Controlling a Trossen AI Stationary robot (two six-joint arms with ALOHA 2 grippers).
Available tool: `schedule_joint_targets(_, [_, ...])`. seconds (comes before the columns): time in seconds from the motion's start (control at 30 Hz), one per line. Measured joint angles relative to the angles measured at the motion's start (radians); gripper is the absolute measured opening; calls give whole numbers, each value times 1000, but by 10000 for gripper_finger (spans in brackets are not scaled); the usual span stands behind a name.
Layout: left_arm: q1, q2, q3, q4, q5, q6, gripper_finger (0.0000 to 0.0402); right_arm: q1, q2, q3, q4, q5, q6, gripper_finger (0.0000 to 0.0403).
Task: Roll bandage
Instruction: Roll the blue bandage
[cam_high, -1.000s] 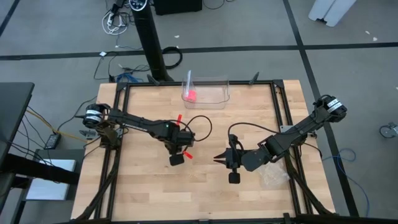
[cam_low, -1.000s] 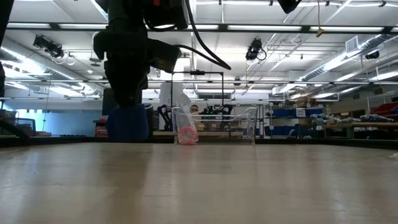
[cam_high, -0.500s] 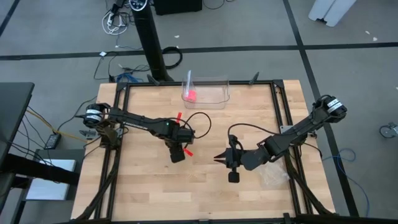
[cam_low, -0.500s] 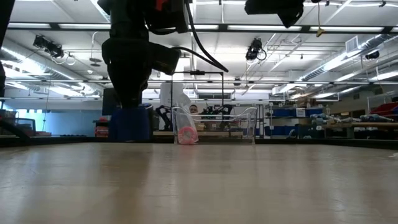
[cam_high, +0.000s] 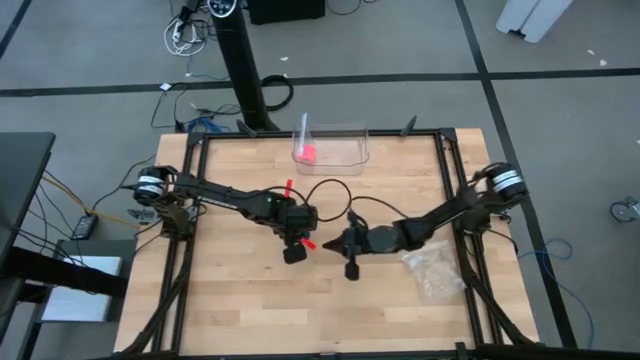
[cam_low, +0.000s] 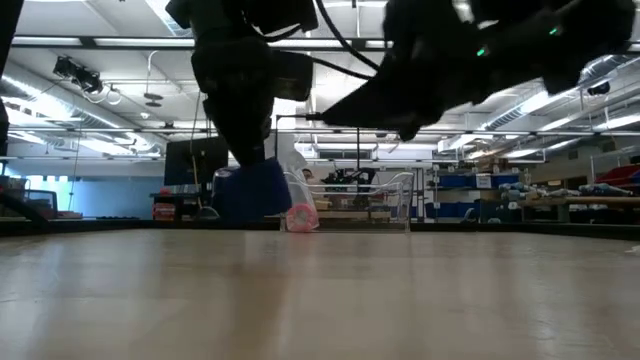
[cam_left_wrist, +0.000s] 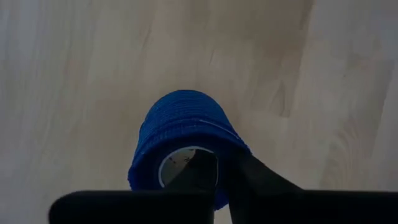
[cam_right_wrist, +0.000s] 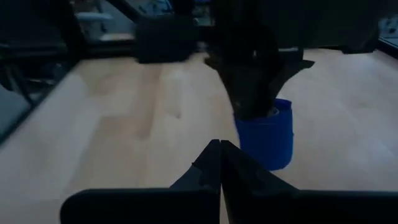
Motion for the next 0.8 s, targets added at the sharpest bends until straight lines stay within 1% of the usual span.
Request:
schedule_joint_targets(0.13, [-2,11,0,19,7,19,23,-38,88,65,14,0,-33,3])
schedule_joint_targets(0.33, [-18,80,1,24,34,44,19,-75,144,131,11,-1,-81,1])
schedule_joint_targets(0.47, [-27,92,3,29,35,61,18,-96,171,133,-6,-36,-81,1])
schedule_joint_targets(0.67, [-27,96,25,17,38,67,18,-104,216,135,61,-64,-82,1])
schedule_joint_targets(0.8, [-28,97,29,40,54,68,18,-103,217,133,70,-67,-98,1])
